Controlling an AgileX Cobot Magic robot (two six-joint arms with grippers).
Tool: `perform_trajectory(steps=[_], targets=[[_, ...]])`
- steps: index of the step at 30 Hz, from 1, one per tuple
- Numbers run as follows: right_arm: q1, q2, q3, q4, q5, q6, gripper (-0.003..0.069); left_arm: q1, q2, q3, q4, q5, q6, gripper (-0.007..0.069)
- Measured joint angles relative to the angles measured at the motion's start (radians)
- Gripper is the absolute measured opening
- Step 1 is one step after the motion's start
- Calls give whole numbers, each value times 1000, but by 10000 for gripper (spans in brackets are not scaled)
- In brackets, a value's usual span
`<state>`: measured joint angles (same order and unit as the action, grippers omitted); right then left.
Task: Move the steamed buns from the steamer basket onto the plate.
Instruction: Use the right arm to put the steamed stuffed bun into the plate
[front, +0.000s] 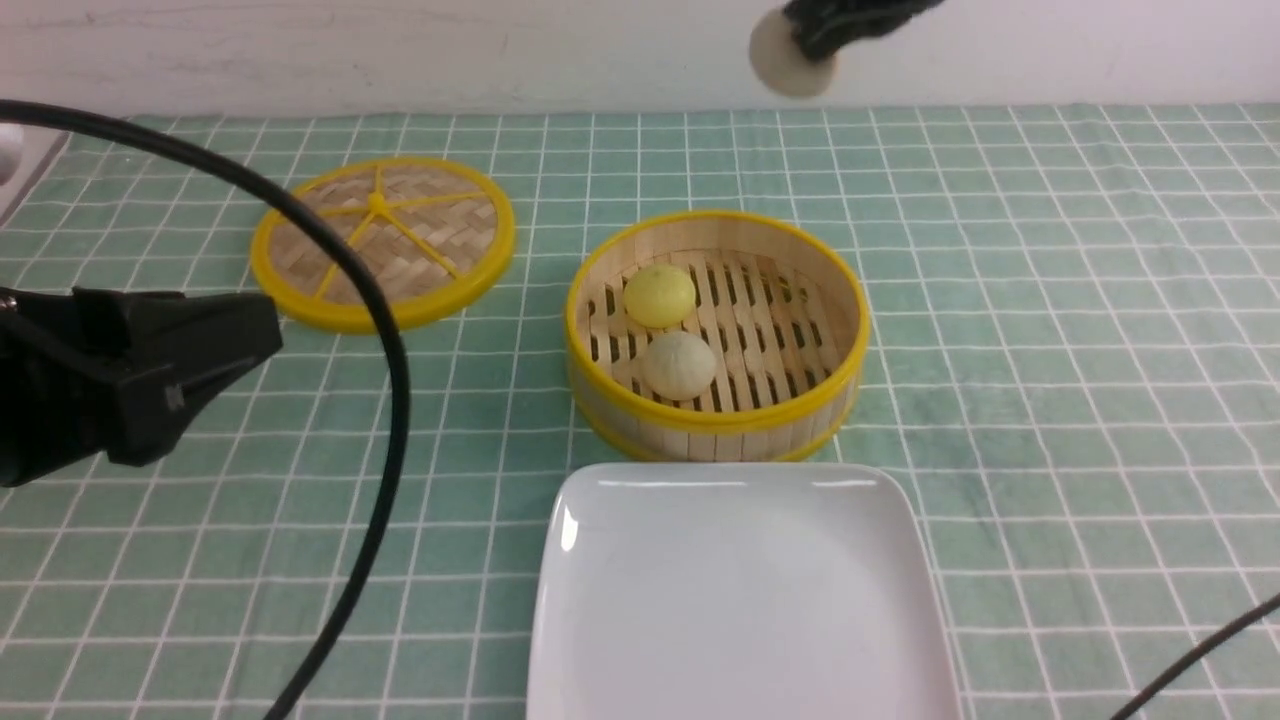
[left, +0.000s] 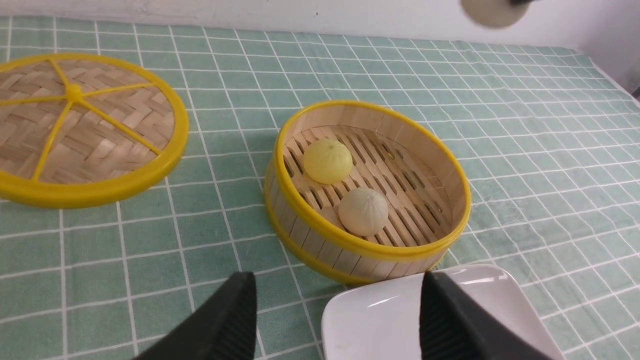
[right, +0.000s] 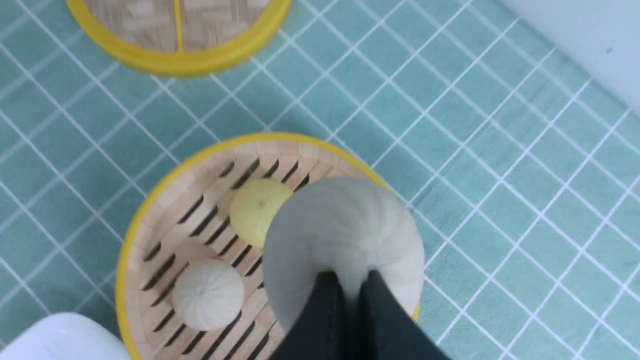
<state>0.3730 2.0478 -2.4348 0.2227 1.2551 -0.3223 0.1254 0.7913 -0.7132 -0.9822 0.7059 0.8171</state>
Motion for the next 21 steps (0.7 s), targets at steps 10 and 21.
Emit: perform_trajectory(steps=[10, 21], targets=[[0, -360, 406, 112, 7, 138, 19, 0, 0, 0, 1, 0, 0, 449], [0, -540, 1053, 197, -15, -31, 20, 0, 0, 0, 2, 0, 0, 449]])
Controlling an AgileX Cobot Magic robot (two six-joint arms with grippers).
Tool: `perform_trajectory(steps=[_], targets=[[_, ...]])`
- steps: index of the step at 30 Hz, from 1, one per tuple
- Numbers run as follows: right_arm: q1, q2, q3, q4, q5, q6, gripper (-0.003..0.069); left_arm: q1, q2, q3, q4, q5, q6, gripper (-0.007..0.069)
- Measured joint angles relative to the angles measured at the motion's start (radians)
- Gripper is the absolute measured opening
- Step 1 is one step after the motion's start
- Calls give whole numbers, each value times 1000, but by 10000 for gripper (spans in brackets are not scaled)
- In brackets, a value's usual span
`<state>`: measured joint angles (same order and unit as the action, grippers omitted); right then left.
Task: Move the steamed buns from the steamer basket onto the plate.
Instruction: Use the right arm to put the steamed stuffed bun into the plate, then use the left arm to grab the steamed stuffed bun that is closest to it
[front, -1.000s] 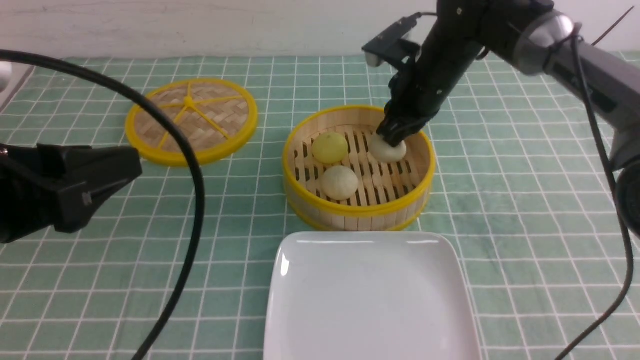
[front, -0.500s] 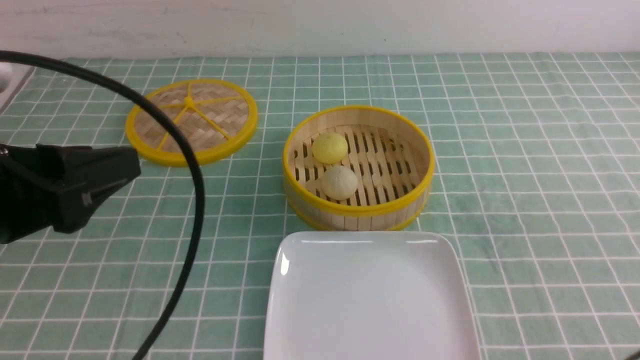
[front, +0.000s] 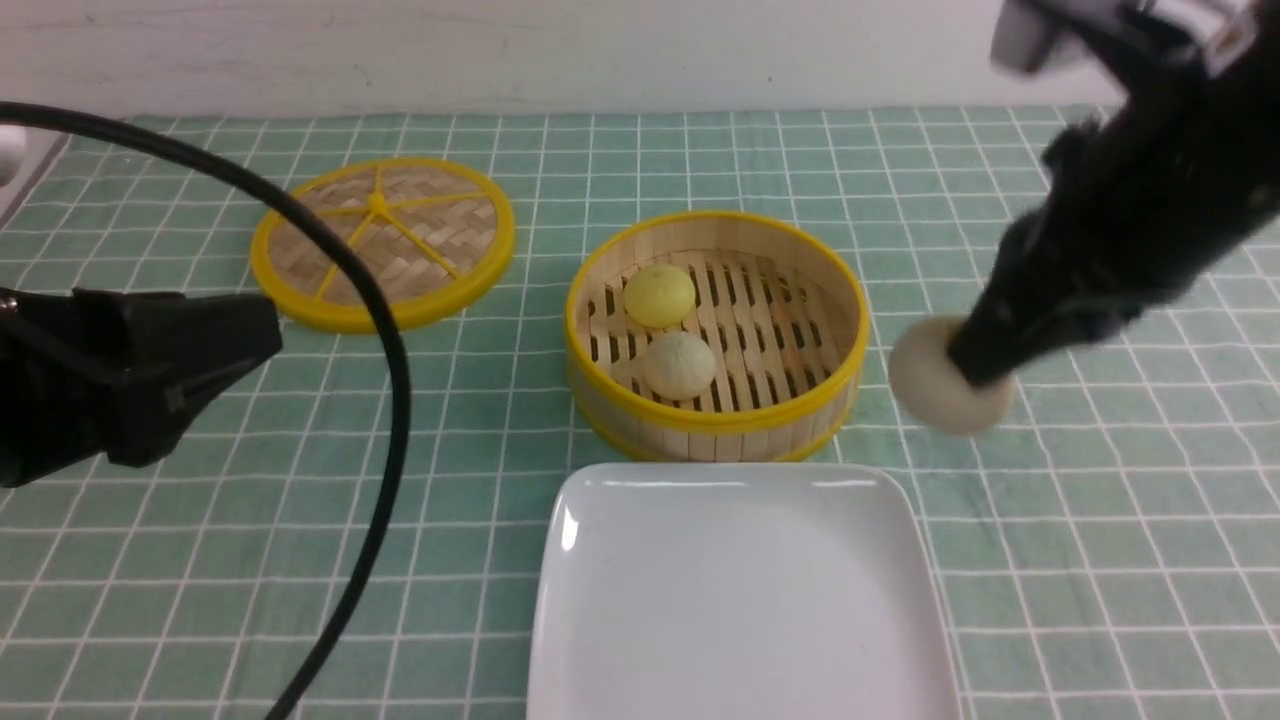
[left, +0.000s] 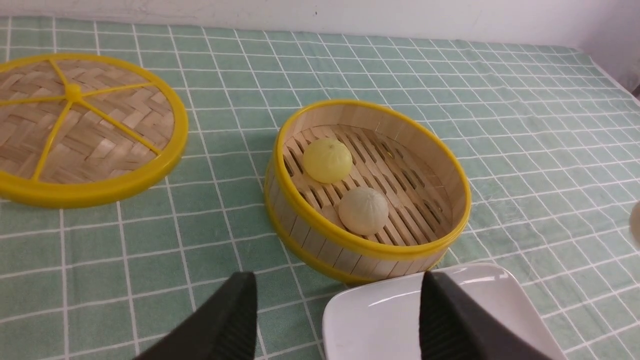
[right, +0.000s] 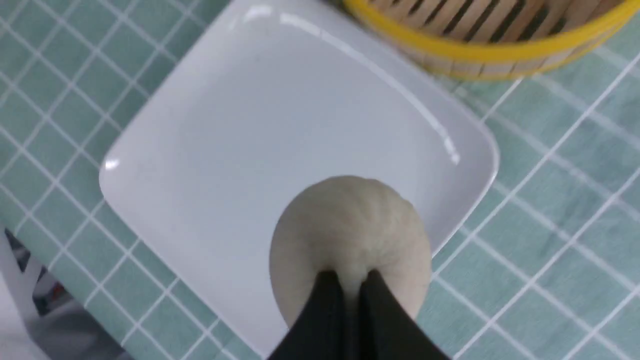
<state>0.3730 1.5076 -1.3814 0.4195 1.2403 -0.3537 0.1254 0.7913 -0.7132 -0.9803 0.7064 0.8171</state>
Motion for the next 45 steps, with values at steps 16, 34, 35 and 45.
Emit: perform_trajectory(steps=[16, 34, 35, 45], targets=[[0, 205, 258, 164, -446, -346, 22, 0, 0, 0, 0, 0, 0, 449], [0, 211, 258, 114, -499, -376, 141, 0, 0, 0, 0, 19, 0, 449], [0, 211, 258, 114, -501, -376, 148, 0, 0, 0, 0, 20, 0, 449], [0, 211, 258, 112, -517, -376, 271, 0, 0, 0, 0, 40, 0, 449]])
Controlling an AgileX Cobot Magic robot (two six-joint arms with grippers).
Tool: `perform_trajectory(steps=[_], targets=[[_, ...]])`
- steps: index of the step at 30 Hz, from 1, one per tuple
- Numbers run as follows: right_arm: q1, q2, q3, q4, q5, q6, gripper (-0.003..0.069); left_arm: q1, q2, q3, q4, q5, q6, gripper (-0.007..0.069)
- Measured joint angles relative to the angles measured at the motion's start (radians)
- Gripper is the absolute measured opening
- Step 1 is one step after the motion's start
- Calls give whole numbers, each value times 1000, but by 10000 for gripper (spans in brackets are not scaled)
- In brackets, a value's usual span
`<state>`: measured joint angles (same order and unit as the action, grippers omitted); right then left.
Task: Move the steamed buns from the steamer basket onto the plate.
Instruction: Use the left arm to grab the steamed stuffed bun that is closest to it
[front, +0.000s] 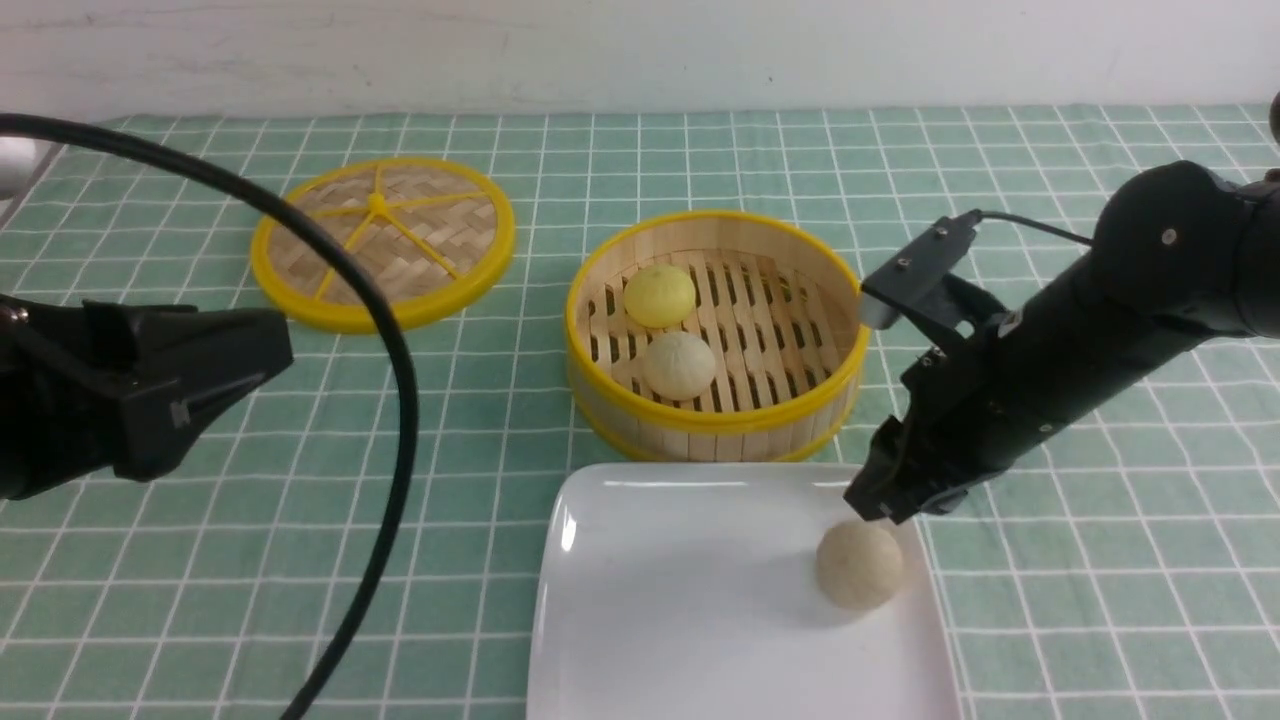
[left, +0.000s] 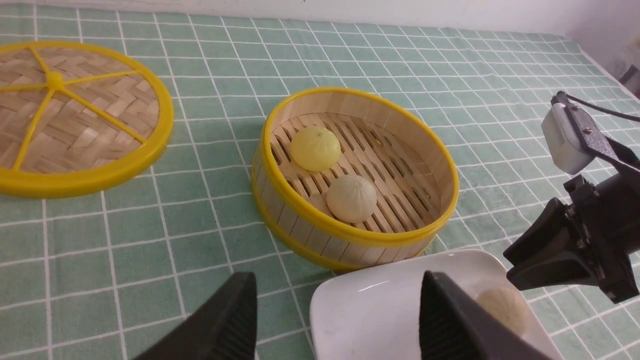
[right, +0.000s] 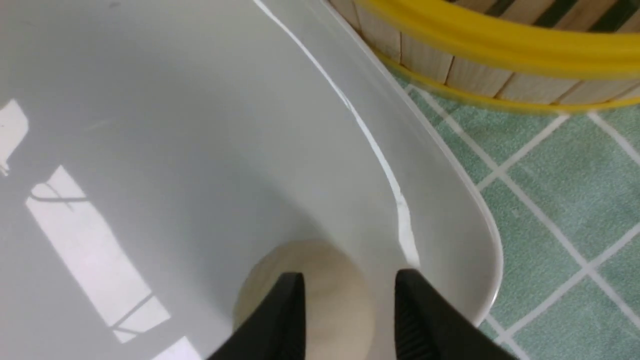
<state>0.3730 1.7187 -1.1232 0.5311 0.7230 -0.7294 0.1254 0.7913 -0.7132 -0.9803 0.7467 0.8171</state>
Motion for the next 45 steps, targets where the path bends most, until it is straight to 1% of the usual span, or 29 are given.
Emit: perform_trajectory(steps=[3, 7, 8, 12, 14, 19, 21, 22, 25, 27, 30, 36, 39, 45], targets=[[0, 0, 0, 6, 0, 0, 273, 0, 0, 0, -2, 11, 0, 449], [0, -22, 1, 11, -6, 0, 274, 0, 17, 0, -60, 31, 0, 449], [0, -52, 1, 11, -23, 0, 274, 0, 34, -2, -88, 45, 7, 449], [0, -153, -5, 11, -50, 0, 274, -7, 97, -16, -113, 61, 63, 449], [0, -235, -15, 10, -54, 0, 274, -38, 177, -48, -127, 62, 110, 449], [0, -382, -22, 7, -36, 0, 274, -139, 329, -129, -131, 48, 133, 449], [0, -456, -22, 1, 3, 10, 274, -210, 445, -195, -126, 21, 153, 449], [0, -461, -22, 0, 7, 12, 274, -215, 463, -205, -126, 17, 157, 449], [0, -544, -22, -31, 68, 42, 274, -290, 606, -298, -106, -8, 192, 449], [0, -563, -22, -50, 91, 53, 274, -316, 661, -330, -85, -13, 203, 449], [0, -589, -22, -115, 148, 98, 274, -351, 744, -390, -23, -35, 214, 449], [0, -590, -22, -223, 245, 227, 274, -406, 836, -459, 39, -101, 214, 449], [0, -590, -22, -235, 262, 254, 274, -437, 876, -483, 42, -154, 217, 449], [0, -590, -22, -237, 269, 259, 274, -495, 983, -554, 66, -233, 218, 449]])
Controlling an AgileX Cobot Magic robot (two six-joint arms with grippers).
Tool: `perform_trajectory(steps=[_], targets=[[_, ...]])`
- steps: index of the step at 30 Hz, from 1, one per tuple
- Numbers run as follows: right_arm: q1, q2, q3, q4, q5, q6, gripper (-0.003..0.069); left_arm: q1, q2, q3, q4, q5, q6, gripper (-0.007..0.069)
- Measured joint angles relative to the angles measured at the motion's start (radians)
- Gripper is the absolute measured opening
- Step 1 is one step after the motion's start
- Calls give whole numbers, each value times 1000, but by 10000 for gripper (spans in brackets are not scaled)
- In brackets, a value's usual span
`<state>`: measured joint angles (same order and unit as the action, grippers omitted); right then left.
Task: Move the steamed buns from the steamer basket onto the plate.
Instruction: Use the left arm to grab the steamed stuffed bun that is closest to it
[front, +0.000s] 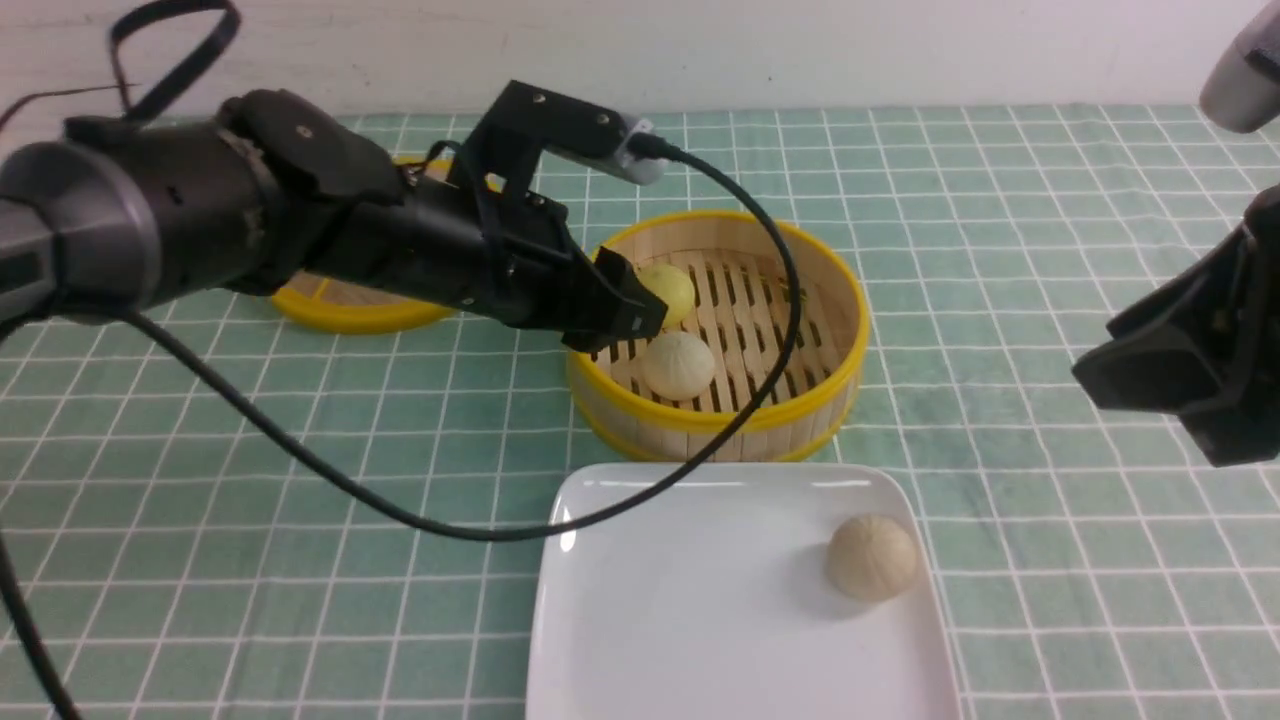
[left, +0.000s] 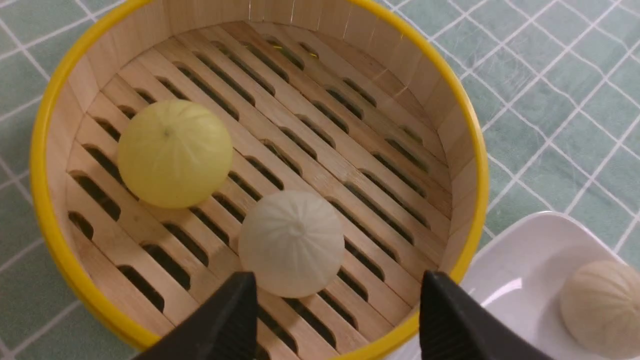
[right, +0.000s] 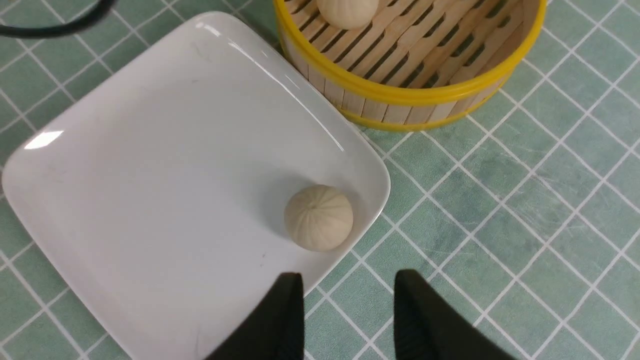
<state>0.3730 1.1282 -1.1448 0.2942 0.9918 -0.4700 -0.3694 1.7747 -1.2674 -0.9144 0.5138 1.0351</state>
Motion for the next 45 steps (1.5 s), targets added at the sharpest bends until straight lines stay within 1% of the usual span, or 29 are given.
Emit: perform_trajectory(steps=[4, 11, 23, 27, 33, 35, 37, 38, 39, 41, 42, 43, 44, 45], targets=[[0, 0, 0, -1, 19, 1, 274, -24, 85, -62, 3, -17, -28, 449], [0, 0, 0, -1, 61, 3, 274, -25, 186, -114, 6, -35, -39, 449], [0, 0, 0, -3, 65, 3, 274, -25, 228, -114, 6, -60, -34, 449], [0, 0, 0, -3, 65, 3, 274, -25, 229, -114, 1, -71, -31, 435], [0, 0, 0, 13, 68, 5, 274, -29, 237, -117, -40, -79, -26, 370], [0, 0, 0, 15, 69, 7, 274, -40, 243, -119, -46, -85, -5, 343], [0, 0, 0, 15, 71, 12, 274, -62, 252, -119, -46, -91, 27, 288], [0, 0, 0, 15, 73, 13, 274, -62, 252, -119, -46, -91, 30, 288], [0, 0, 0, 18, 77, 18, 274, -81, 254, -120, -46, -101, 49, 226], [0, 0, 0, 19, 82, 19, 274, -90, 254, -121, -48, -110, 57, 177], [0, 0, 0, 21, 91, 20, 274, -99, 254, -122, -52, -122, 63, 113], [0, 0, 0, 25, 95, 21, 274, -102, 253, -122, -53, -123, 65, 71], [0, 0, 0, 26, 98, 22, 274, -103, 252, -122, -53, -126, 65, 45], [0, 0, 0, 26, 101, 22, 274, -103, 248, -122, -53, -126, 65, 34]])
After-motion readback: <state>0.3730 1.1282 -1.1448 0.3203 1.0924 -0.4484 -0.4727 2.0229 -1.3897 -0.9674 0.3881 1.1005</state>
